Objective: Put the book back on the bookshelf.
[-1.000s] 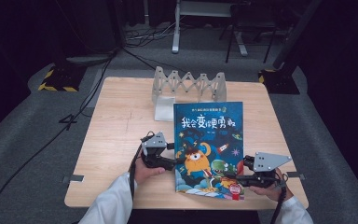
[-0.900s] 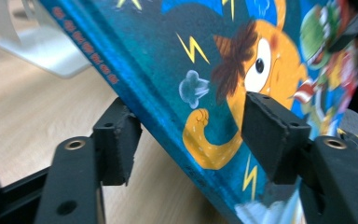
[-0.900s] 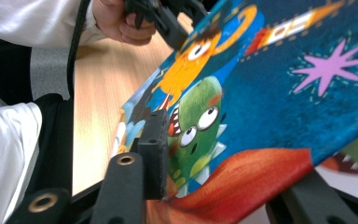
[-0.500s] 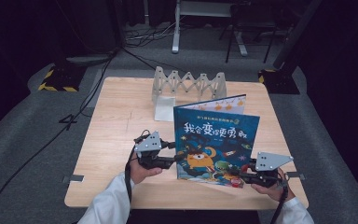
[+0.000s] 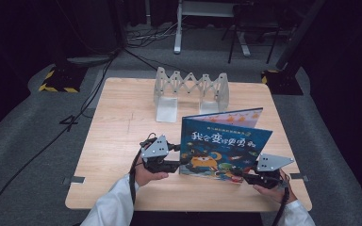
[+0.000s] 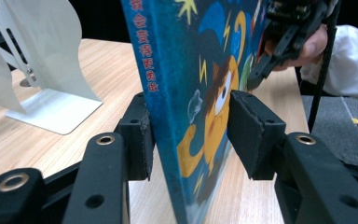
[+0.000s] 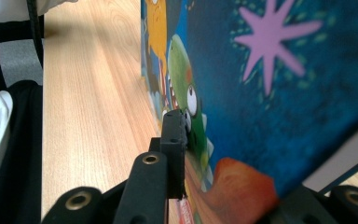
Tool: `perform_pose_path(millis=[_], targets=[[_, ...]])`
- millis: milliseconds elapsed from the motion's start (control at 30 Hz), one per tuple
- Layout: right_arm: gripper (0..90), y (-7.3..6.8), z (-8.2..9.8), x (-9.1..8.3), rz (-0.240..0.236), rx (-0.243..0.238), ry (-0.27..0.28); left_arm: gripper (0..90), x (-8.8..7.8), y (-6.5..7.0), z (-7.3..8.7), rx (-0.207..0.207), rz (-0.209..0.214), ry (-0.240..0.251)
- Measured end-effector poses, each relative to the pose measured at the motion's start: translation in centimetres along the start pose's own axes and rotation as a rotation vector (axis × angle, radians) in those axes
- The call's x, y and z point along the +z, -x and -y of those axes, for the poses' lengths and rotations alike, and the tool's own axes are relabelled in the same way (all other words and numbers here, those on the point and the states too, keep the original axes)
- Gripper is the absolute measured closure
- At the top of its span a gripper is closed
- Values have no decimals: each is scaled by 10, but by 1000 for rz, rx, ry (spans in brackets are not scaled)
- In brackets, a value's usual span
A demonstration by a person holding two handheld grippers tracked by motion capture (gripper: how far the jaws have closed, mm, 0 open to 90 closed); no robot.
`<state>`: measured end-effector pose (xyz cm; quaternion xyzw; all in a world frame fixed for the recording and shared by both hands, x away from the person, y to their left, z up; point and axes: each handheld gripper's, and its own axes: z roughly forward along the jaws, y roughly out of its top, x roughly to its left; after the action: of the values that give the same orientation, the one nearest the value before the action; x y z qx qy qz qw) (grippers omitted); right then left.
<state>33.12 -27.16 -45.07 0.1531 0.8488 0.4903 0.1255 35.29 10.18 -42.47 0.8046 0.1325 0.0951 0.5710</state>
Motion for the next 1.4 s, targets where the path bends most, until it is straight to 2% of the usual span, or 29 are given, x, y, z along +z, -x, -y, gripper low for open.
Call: perform_pose_path(millis=[100,167,300,400,533,667,733,867,967,1033,1100,1233,1300,1367,1400], targets=[[770,0,2,1,6,2,6,571,8,1,0,30,-1,-25],[763,1,3,1,9,3,8,576,13,3,0,24,2,-22],[750,0,4,0,20,4,2,617,20,4,0,44,-3,-30],[711,1,6,-5,65,23,16,647,19,3,1,34,15,-19],[667,6,11,-17,88,69,55,694,18,4,1,49,39,-16],[631,12,15,-27,148,97,78,750,17,4,1,60,57,-15],[622,14,15,-28,153,100,77,768,17,5,1,63,74,-13],[551,15,13,-27,204,95,56,802,18,7,1,67,86,-15],[501,19,11,-30,231,96,61,820,18,8,0,77,87,-16],[454,23,11,-31,257,121,67,823,17,9,0,79,90,-19],[442,26,9,-31,262,137,71,825,17,10,0,79,92,-21],[399,28,4,-25,282,129,59,827,17,11,0,77,89,-25],[403,28,1,-22,271,124,61,826,17,10,0,67,88,-21],[482,27,-2,-18,247,105,63,824,17,9,1,55,85,-19],[554,26,-3,-17,241,95,63,823,17,9,1,54,79,-17]])
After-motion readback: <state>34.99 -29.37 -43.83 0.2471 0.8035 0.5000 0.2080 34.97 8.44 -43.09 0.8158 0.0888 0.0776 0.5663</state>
